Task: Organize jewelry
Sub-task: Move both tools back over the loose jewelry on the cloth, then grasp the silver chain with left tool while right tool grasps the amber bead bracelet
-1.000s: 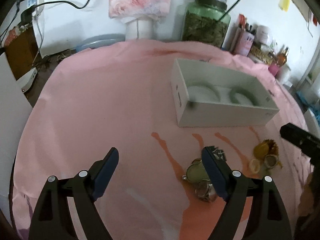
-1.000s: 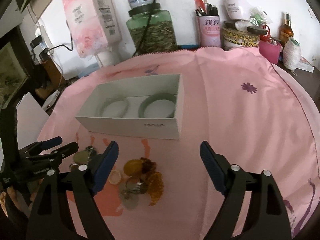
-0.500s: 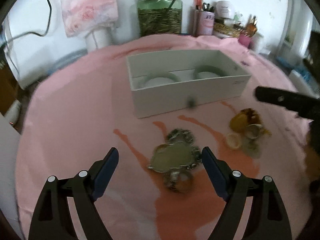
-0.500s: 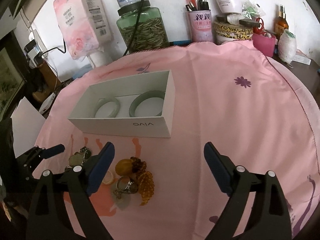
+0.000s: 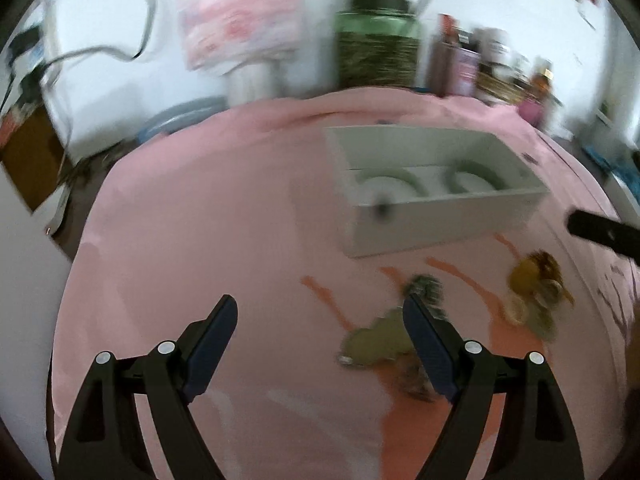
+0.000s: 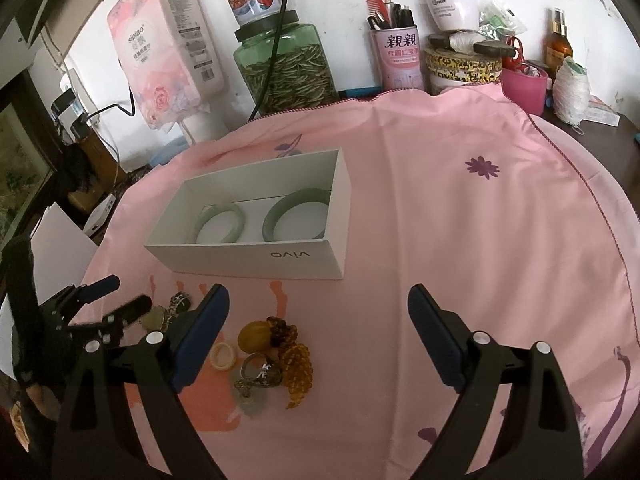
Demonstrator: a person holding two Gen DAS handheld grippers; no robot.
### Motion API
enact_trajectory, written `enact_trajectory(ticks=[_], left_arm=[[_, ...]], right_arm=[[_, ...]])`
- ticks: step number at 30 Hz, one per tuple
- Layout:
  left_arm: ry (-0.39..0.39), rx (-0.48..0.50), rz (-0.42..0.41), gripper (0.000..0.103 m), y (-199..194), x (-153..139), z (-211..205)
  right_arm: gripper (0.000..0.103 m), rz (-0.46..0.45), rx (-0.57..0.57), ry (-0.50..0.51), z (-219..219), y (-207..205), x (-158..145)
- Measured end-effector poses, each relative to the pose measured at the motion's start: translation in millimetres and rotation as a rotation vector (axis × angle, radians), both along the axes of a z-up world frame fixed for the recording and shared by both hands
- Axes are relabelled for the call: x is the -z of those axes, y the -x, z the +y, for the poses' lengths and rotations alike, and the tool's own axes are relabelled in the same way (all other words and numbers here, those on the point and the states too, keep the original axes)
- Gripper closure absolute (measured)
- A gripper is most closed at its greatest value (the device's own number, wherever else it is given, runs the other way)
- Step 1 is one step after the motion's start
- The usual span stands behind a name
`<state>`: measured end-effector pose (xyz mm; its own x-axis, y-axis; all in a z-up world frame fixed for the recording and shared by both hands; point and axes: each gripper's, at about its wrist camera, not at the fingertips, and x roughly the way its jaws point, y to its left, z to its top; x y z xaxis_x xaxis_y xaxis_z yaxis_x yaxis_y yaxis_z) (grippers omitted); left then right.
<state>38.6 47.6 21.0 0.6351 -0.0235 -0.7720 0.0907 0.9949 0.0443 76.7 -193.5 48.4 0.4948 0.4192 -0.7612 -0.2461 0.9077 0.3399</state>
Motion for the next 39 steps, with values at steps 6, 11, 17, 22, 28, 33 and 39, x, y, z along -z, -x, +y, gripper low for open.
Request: enact_trajectory(ticks=[6,11,17,22,28,33,39], left_arm=[[-0.114,0.039,-0.009,0.02,6,6,-15],[-0.076,-0.097,-0.012,0.02,-6,0,21],[0.003,-0.1,-0.005,0.02,-8,-4,26],[-0.018,0.01,-0.007,0.02,-2,-2,5],[-0.047,-0.02,0.026,0.02,-8,7,7],[0.046,-0.082,0.0,0.022,-8,-3,24],[0.071,-0.068,-0.008,0.025,-7,-5,18]], right_arm=[[0.017,0.005,-0.001,-0.002,0,-1,0],[0.017,0.001,-0.003,-0.012,-1,1,-2],[0.017,0.004,-0.018,-0.011,2,2,-2],[0.017,0.014,-0.045,0.002,7,3,-1],[0.017,0.016,-0.084,0.078,15,16,6],[0.038,-0.006,-0.125,0.104,21,22,7],[0.059,0.032,-0.154,0.074,20,15,15]])
